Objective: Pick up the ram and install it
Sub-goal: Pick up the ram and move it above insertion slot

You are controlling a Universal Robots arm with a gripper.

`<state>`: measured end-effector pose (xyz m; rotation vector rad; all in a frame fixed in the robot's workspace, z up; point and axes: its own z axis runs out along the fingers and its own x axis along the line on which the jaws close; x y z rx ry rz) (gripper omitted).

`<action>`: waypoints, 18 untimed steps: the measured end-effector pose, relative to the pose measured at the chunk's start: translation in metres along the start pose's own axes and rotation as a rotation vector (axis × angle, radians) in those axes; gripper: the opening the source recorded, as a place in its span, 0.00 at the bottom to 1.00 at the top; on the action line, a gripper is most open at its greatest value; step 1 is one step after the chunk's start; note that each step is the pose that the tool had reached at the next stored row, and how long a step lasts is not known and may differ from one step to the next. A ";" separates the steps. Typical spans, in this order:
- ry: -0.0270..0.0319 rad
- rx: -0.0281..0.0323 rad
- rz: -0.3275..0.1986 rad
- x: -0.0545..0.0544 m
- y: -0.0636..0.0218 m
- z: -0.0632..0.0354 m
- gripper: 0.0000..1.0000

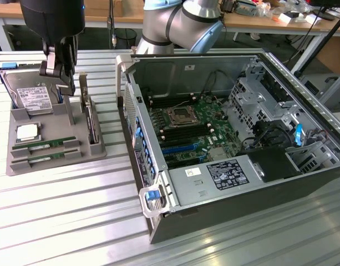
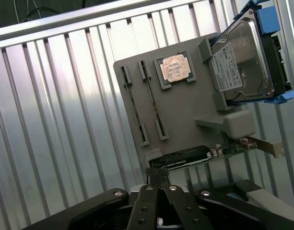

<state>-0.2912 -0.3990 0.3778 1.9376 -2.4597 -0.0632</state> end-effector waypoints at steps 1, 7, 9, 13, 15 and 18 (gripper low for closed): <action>0.0000 0.0000 0.000 0.000 0.0000 0.0000 0.11; 0.0000 0.0000 0.000 0.000 0.0000 0.0000 0.30; 0.0000 0.0000 0.000 0.000 0.0000 0.0000 0.36; 0.0000 0.0000 0.000 0.000 0.0000 0.0002 0.36; 0.0001 -0.0001 0.000 0.000 0.0000 0.0006 0.36; 0.0000 0.0000 0.000 0.000 0.0000 0.0013 0.36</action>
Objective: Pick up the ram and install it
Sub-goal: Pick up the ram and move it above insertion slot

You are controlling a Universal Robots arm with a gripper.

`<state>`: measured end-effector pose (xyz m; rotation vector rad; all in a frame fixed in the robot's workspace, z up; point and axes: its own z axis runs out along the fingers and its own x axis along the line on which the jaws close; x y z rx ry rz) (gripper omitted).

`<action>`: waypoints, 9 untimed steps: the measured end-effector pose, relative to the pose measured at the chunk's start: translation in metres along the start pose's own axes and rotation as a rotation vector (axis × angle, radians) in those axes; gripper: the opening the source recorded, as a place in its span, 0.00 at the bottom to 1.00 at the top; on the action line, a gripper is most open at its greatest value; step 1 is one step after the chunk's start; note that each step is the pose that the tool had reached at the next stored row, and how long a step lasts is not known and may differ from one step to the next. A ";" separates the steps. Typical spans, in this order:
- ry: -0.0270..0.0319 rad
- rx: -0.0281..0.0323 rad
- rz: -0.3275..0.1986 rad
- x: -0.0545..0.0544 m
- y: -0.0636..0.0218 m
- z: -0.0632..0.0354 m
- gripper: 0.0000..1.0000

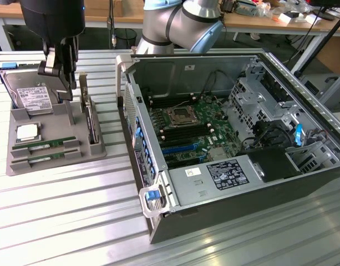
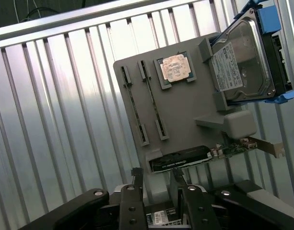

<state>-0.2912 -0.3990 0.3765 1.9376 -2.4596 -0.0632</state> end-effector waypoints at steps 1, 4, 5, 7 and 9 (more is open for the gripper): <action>-0.0001 0.0000 0.000 0.000 0.0000 0.0003 0.36; 0.0000 0.0000 0.000 0.000 0.0000 0.0009 0.36; 0.0000 0.0000 0.000 0.000 0.0000 0.0010 0.36; -0.0003 -0.0001 0.000 0.000 0.0000 0.0012 0.36; -0.0004 -0.0001 0.000 0.000 -0.0001 0.0015 0.36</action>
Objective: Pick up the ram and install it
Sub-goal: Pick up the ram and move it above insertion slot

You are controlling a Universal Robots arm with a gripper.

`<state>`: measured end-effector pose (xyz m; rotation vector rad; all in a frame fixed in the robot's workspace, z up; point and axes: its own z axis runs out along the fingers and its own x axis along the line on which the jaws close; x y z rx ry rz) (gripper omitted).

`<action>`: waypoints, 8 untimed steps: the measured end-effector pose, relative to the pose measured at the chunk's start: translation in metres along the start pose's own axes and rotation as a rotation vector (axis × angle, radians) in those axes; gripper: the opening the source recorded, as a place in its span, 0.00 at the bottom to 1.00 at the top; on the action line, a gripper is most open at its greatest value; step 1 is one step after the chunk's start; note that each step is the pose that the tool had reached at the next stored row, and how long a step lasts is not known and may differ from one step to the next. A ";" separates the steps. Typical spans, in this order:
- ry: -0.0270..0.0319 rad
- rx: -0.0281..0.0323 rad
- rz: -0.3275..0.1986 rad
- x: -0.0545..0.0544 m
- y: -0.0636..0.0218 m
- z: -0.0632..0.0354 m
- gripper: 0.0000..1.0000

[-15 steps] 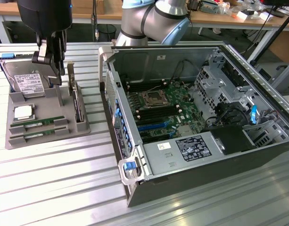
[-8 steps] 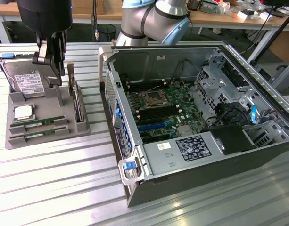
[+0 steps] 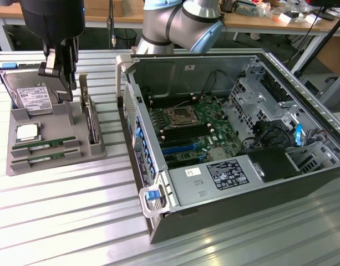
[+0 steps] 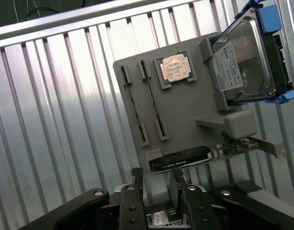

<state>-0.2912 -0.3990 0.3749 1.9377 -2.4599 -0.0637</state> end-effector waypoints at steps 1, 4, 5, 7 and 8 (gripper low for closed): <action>-0.0001 0.0001 0.000 0.000 0.0000 0.0004 0.36; 0.0000 0.0000 0.000 0.000 -0.0001 0.0017 0.36; 0.0000 0.0000 0.000 0.000 -0.0001 0.0021 0.36; 0.0000 0.0000 0.000 0.000 -0.0001 0.0029 0.36; 0.0000 0.0000 0.000 0.000 -0.0001 0.0035 0.36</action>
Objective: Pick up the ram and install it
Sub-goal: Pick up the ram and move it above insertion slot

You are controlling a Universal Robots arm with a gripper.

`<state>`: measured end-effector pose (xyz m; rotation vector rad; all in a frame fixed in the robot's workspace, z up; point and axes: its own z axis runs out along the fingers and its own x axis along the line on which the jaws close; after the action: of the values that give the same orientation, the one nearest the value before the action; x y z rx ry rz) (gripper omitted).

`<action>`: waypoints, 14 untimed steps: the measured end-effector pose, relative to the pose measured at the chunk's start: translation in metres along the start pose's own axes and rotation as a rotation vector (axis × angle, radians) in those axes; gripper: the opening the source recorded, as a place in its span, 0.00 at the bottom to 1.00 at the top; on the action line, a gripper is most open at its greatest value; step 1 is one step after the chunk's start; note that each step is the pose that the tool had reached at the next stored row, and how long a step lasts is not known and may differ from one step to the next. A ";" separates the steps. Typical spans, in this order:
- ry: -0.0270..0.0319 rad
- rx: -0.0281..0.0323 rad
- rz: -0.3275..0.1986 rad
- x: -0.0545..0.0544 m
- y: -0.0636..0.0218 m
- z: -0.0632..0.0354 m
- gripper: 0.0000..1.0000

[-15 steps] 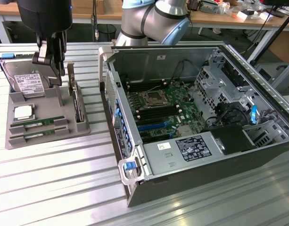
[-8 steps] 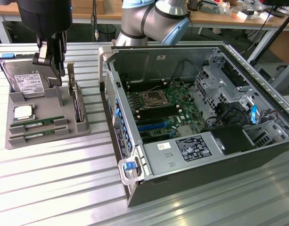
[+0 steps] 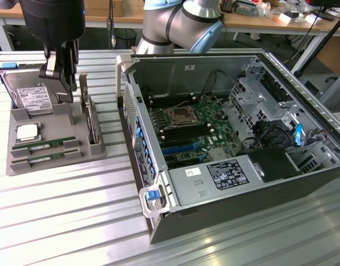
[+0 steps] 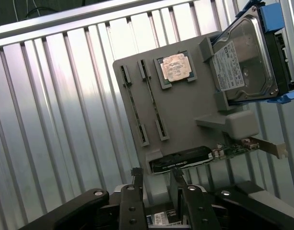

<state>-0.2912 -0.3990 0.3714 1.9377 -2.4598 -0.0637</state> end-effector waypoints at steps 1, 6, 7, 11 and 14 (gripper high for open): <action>0.0000 0.0001 0.000 0.000 0.0000 0.0006 0.36; 0.0000 0.0000 0.000 0.000 -0.0001 0.0032 0.36; 0.0000 0.0001 0.000 0.000 -0.0002 0.0046 0.36; 0.0000 0.0000 0.000 0.000 -0.0003 0.0069 0.36; 0.0000 0.0001 0.000 0.000 -0.0003 0.0089 0.36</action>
<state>-0.2912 -0.3990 0.3625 1.9378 -2.4599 -0.0637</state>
